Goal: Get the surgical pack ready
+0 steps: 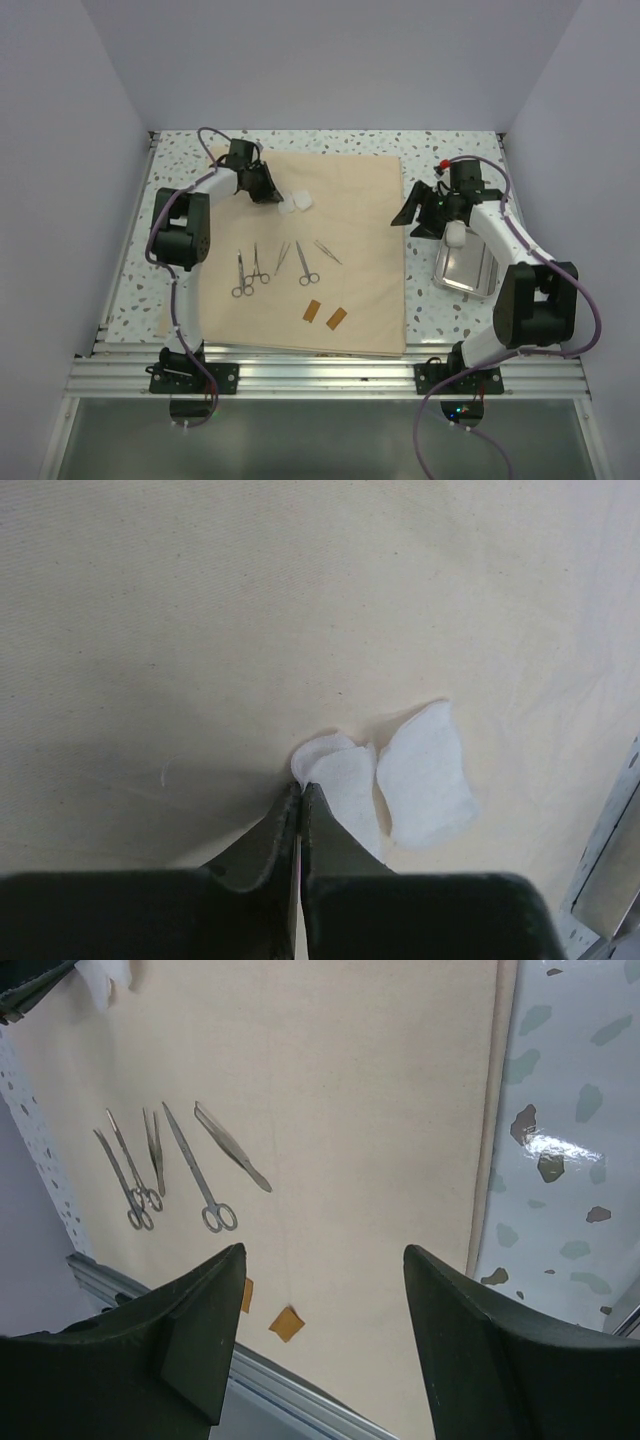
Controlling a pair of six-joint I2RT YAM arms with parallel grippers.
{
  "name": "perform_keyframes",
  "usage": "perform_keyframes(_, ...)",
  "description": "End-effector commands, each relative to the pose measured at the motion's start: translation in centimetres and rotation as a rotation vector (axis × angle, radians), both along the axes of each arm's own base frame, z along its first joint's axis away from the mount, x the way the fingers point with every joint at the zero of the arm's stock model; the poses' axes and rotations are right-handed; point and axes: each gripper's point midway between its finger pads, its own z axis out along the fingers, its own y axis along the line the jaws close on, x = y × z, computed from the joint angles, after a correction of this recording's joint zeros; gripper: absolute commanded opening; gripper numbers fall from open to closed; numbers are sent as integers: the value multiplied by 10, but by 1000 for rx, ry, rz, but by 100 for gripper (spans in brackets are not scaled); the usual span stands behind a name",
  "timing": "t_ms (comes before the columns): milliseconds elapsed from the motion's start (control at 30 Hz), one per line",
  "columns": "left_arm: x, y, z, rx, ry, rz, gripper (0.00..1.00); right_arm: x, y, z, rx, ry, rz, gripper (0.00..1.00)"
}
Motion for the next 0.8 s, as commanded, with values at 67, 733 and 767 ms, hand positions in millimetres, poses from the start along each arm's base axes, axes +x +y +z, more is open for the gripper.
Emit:
perform_keyframes(67,11,2,28,32,-70,-14,0,7,9,9,27,-32,24,68)
perform_keyframes(733,2,-32,110,-245,-143,36,0,8,14,8,34,-26,38,68)
perform_keyframes(767,0,-34,103,-257,-124,46,0,8,14,8,35,-25,37,68)
